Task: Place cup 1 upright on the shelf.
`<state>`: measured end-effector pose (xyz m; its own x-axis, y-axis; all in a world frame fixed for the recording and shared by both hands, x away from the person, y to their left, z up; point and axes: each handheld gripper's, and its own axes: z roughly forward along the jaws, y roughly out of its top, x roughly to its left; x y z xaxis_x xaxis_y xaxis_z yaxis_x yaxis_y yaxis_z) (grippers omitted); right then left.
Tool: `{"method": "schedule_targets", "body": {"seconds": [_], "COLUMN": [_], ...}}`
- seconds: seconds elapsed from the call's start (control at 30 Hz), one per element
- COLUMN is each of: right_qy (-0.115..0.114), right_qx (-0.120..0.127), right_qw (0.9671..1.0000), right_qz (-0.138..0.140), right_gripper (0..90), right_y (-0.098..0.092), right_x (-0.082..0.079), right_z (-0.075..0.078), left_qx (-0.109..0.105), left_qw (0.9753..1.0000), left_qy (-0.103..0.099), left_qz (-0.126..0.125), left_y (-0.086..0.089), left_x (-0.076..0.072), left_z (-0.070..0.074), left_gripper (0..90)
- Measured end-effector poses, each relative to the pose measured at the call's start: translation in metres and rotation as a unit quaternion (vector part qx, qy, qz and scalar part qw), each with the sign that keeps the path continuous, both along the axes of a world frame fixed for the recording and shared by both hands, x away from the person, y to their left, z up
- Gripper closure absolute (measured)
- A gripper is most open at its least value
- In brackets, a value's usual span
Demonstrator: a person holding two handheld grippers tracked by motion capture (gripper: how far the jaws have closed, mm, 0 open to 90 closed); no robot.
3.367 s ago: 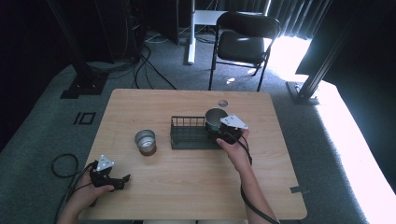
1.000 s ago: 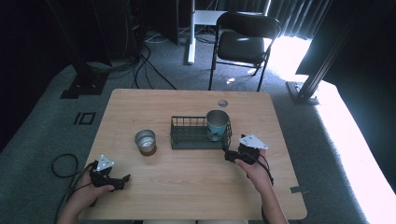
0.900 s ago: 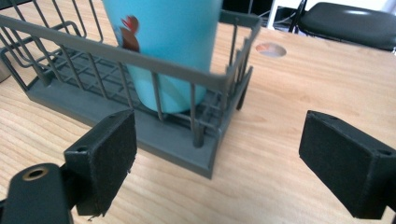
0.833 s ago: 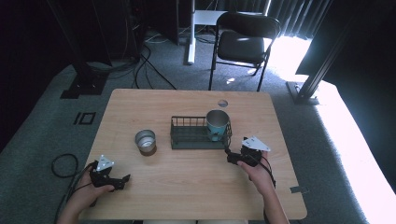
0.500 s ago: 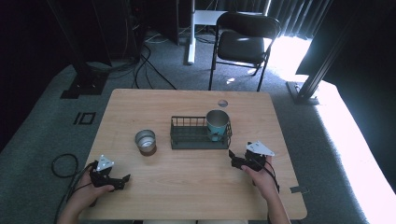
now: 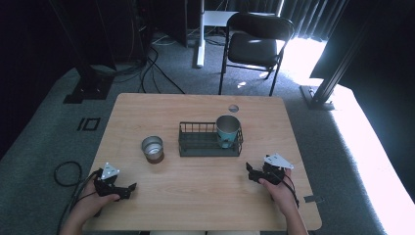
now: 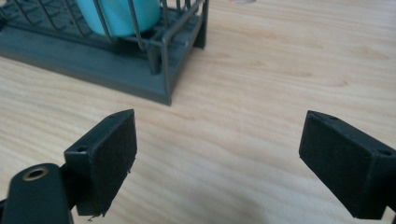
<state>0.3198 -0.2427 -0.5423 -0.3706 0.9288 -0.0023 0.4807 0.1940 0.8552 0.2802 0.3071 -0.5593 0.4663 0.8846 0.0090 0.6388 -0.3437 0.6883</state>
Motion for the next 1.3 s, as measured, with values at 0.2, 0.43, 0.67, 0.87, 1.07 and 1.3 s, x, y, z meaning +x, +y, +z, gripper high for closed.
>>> {"method": "schedule_targets", "body": {"seconds": [0.2, 0.43, 0.67, 0.87, 1.07, 1.3], "right_qy": [0.010, 0.025, 0.043, 0.059, 0.074, 0.090], "right_qx": [-0.014, -0.013, -0.018, -0.021, -0.028, -0.047], "right_qw": [0.9998, 0.9993, 0.9984, 0.9973, 0.9962, 0.9946], "right_qz": [-0.008, -0.025, -0.033, -0.038, -0.036, -0.022], "right_gripper": [11.0, 11.0, 12.9, 12.6, 12.4, 12.9], "right_y": [-0.012, -0.025, -0.038, -0.046, -0.050, -0.054], "right_x": [-0.011, -0.020, -0.026, -0.030, -0.031, -0.031], "right_z": [-0.002, -0.006, -0.008, -0.012, -0.015, -0.017], "left_qx": [0.000, 0.000, 0.000, 0.000, -0.001, 0.000], "left_qw": [1.0000, 1.0000, 1.0000, 1.0000, 1.0000, 1.0000], "left_qy": [0.000, 0.000, 0.000, 0.000, 0.000, 0.000], "left_qz": [0.000, 0.000, 0.000, 0.000, 0.000, 0.000], "left_y": [0.000, 0.000, 0.000, 0.000, 0.000, 0.000], "left_x": [0.000, 0.000, 0.000, 0.000, 0.000, 0.000], "left_z": [0.000, 0.000, 0.000, 0.000, 0.000, 0.000], "left_gripper": [0.9, 0.9, 0.9, 0.9, 0.9, 0.9]}}
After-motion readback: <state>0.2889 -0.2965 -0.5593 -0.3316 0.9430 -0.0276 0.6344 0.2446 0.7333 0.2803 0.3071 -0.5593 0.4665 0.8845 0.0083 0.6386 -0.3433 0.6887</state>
